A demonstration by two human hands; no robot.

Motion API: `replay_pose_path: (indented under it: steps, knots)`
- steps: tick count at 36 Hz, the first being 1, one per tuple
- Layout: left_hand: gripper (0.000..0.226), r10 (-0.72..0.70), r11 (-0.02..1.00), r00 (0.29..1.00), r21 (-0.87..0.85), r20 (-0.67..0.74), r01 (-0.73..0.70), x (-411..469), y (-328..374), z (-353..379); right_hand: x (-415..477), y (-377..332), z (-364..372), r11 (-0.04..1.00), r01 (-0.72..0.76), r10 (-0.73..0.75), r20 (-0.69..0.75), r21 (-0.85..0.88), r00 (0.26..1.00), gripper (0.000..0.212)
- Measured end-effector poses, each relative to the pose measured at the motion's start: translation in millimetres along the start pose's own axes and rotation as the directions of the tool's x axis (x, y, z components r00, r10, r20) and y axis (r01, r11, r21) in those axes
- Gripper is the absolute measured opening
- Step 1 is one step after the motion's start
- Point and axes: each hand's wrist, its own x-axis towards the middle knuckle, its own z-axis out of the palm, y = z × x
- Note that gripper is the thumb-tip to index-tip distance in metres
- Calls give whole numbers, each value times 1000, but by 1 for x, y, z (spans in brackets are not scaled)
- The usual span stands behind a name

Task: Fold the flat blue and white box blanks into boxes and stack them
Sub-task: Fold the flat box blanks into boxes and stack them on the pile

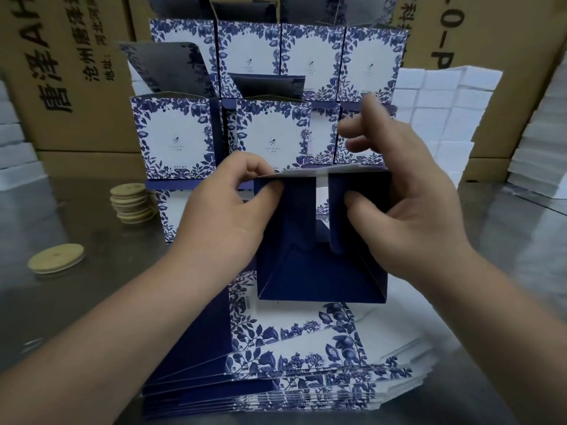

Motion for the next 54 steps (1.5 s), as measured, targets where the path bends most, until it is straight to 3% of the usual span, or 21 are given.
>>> replay_pose_path:
  steps: [4,7,10,14,17,22,28,30,35,38,44,49,54]
  knots:
    - [16,-11,999,998,31,-54,13,2,3,-3,-2,4,1,997,-56,57,-20,44,998,70]
    - [12,1,998,996,55,-87,4,1,6,-4,-4,6,2,981,-188,191,-55,44,980,68]
    - [10,9,998,993,64,-116,-2,0,7,-4,-4,5,5,916,-388,396,-80,101,915,62]
    - [5,40,997,990,73,-134,-30,-2,7,-4,-4,0,8,788,-558,573,21,260,819,53]
    - [9,51,997,989,63,-139,-43,-3,6,-3,-2,-3,7,734,-589,617,32,339,787,44]
    - [33,99,989,994,-105,-41,-102,-10,11,6,-3,0,10,681,-606,678,-41,412,734,40]
    - [50,105,963,992,-256,67,-85,-9,9,5,-4,6,8,684,-599,674,-45,417,738,47]
    - [45,105,954,992,-289,71,-80,-8,7,5,-4,6,9,691,-594,666,-42,412,745,46]
    - [65,63,997,996,-39,68,-60,-8,-8,11,-3,5,9,693,-582,660,-51,426,749,44]
    - [63,-11,999,999,-36,49,12,-11,-13,11,-4,7,10,708,-570,655,-88,417,750,41]
    - [63,124,980,986,144,110,-139,-17,-6,10,-10,19,13,689,-646,712,-141,329,687,30]
    - [50,110,949,980,277,164,-153,-17,-6,8,-9,24,14,620,-685,762,-87,381,641,18]
    - [27,142,906,976,376,164,-195,-17,-7,7,-10,25,12,549,-733,808,-29,403,589,34]
